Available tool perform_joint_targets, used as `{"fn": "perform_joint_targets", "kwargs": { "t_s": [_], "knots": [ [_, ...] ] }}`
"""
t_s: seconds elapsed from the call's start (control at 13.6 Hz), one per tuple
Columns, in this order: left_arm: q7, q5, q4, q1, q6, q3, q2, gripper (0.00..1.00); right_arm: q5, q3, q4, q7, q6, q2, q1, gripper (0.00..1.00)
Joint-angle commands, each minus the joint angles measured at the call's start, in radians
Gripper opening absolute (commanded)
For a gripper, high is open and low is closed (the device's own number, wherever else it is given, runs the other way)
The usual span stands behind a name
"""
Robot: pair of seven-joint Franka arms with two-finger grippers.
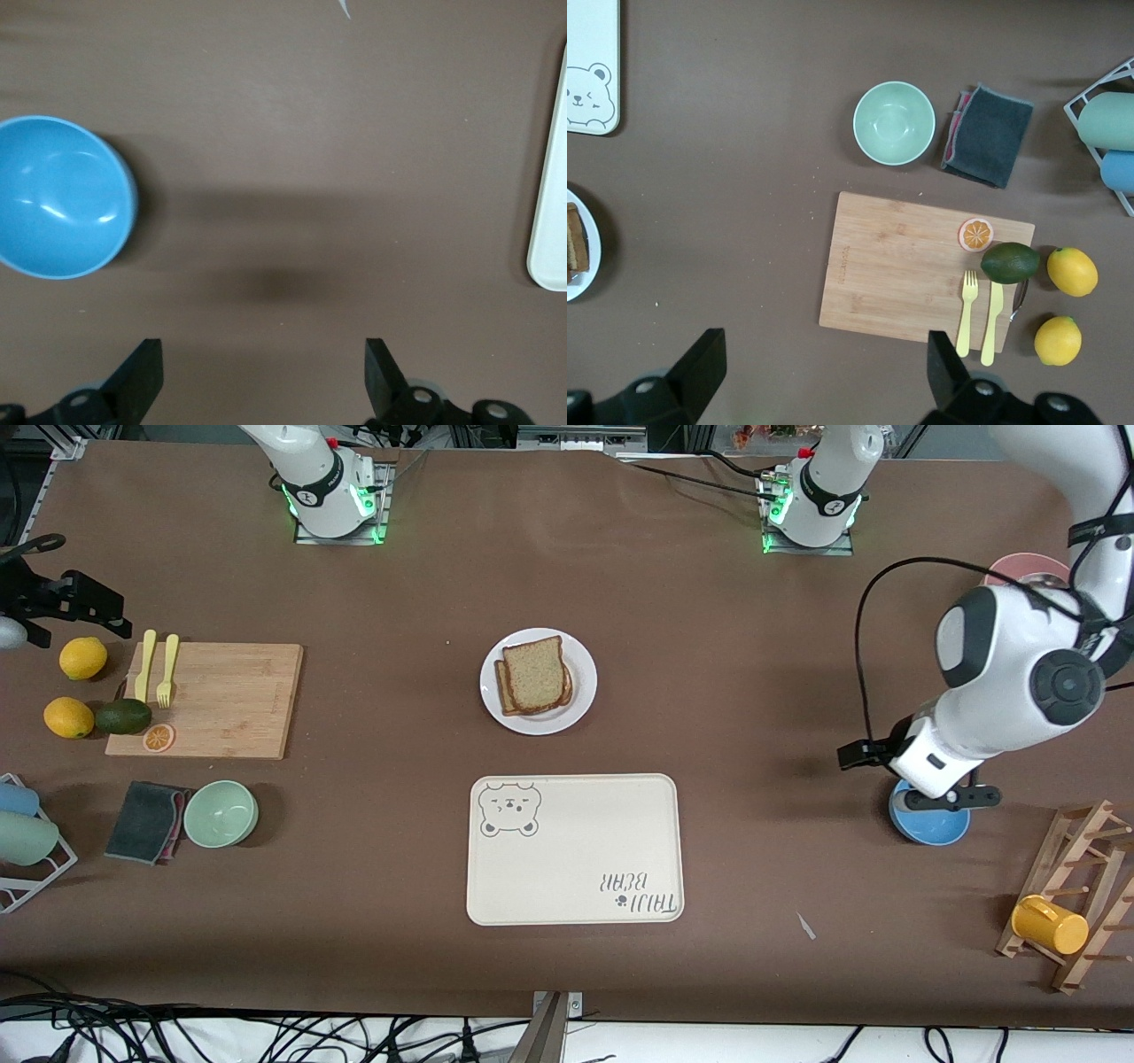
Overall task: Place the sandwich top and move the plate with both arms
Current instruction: 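Retract the right gripper while the left gripper reaches toward the plate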
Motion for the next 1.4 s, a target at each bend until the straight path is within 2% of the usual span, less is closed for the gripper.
{"fn": "perform_joint_targets", "kwargs": {
  "t_s": [0.0, 0.15, 0.52, 0.74, 0.96, 1.11, 1.33],
  "knots": [
    [-0.005, -0.066, -0.051, -0.001, 0.078, -0.010, 0.016, 1.00, -0.006, 0.011, -0.024, 0.034, 0.007, -0.015, -0.013, 1.00],
    [0.011, -0.138, -0.098, 0.003, 0.133, -0.031, 0.019, 1.00, -0.014, 0.016, -0.016, 0.026, 0.007, -0.005, -0.012, 1.00],
    [0.037, -0.368, -0.102, 0.003, 0.131, -0.060, 0.052, 1.00, -0.011, 0.019, 0.012, 0.042, -0.001, 0.014, -0.006, 1.00],
    [0.148, -0.499, -0.118, 0.009, 0.109, -0.085, 0.066, 1.00, -0.007, 0.021, 0.010, 0.043, -0.002, 0.014, -0.006, 1.00],
    [0.343, -0.724, -0.174, 0.016, 0.089, -0.106, 0.059, 1.00, -0.006, 0.019, 0.008, 0.043, -0.013, 0.014, -0.007, 1.00],
    [0.428, -0.833, -0.212, 0.016, 0.089, -0.125, 0.057, 1.00, -0.003, 0.018, 0.008, 0.043, -0.018, 0.015, -0.007, 1.00],
    [0.514, -0.956, -0.259, 0.015, 0.101, -0.157, 0.055, 1.00, -0.004, 0.016, 0.007, 0.043, -0.018, 0.015, -0.009, 1.00]
  ]
}}
